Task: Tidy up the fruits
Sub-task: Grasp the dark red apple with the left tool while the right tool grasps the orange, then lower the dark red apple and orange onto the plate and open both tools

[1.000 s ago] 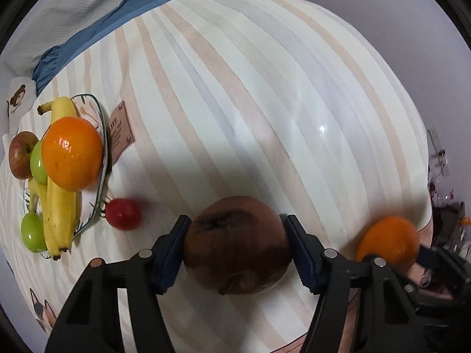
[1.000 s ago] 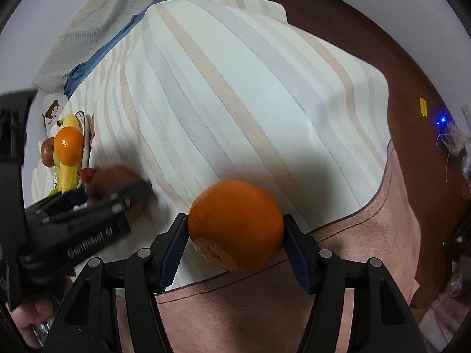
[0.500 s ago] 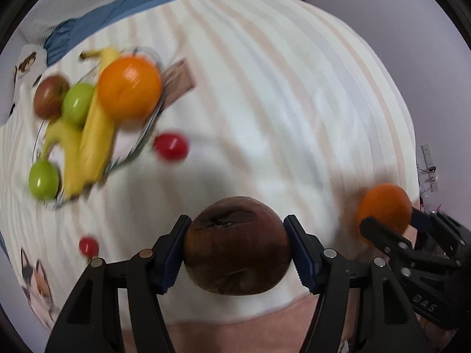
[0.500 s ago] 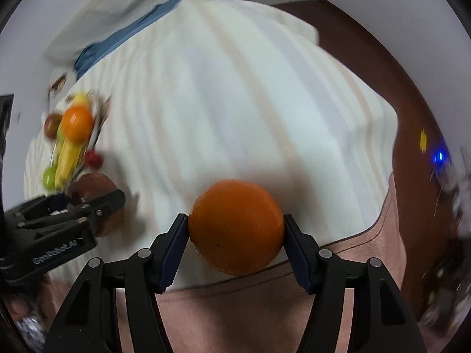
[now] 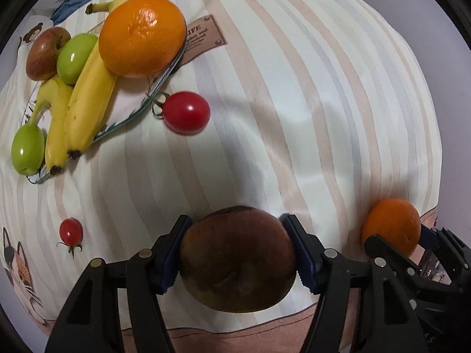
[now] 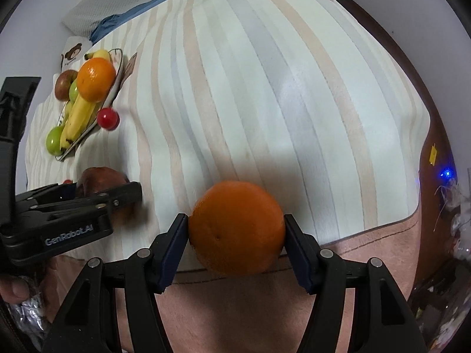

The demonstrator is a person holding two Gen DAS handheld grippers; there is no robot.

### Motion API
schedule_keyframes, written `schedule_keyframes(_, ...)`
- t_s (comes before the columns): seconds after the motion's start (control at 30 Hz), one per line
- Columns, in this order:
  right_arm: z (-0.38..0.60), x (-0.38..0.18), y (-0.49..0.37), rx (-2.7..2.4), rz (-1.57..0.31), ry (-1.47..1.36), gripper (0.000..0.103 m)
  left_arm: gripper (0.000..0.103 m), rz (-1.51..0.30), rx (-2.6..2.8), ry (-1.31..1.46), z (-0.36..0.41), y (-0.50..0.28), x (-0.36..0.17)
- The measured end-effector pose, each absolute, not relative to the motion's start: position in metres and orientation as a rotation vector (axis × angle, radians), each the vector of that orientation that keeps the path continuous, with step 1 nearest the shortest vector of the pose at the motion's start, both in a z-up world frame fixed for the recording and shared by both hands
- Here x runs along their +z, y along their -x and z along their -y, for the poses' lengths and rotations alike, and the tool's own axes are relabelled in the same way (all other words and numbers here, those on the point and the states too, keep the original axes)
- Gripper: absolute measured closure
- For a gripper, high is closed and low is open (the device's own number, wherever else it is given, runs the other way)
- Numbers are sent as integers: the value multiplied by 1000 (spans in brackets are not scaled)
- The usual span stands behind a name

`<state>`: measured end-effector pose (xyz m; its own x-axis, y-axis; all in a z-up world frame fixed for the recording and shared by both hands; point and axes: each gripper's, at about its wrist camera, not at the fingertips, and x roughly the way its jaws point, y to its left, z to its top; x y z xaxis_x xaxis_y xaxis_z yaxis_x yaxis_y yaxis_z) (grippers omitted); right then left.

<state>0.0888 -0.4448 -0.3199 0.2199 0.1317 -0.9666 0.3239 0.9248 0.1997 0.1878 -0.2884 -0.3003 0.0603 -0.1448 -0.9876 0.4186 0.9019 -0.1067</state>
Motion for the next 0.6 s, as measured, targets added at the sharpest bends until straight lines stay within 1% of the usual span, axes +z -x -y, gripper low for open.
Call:
schedule_keyframes(0.1,440,-317,-87,-144,-1345,-352,37,41,-1429,-436,-227,294,-188,-291)
schedule_keyframes(0.2,432,-312,-91,-133,-1342,-311,38,41,-1401,-432,-207,284,-197,-278)
schedule_keyframes(0.23,429,-309,-92,-125,-1339,-299,38,41,-1396,-432,-195,291,-199,-269)
schedule_keyframes(0.3,424,-304,-96,-109,-1330,-295,38,41,-1379,-433,-159,280,-203,-255)
schedule_keyframes(0.43,410,-283,-110,-59,-1293,-286,38,41,-1308,-414,-97,248,-212,-213)
schedule_keyframes(0.6,374,-249,-148,48,-1227,-284,38,41,-1239,-352,-34,186,-247,-169)
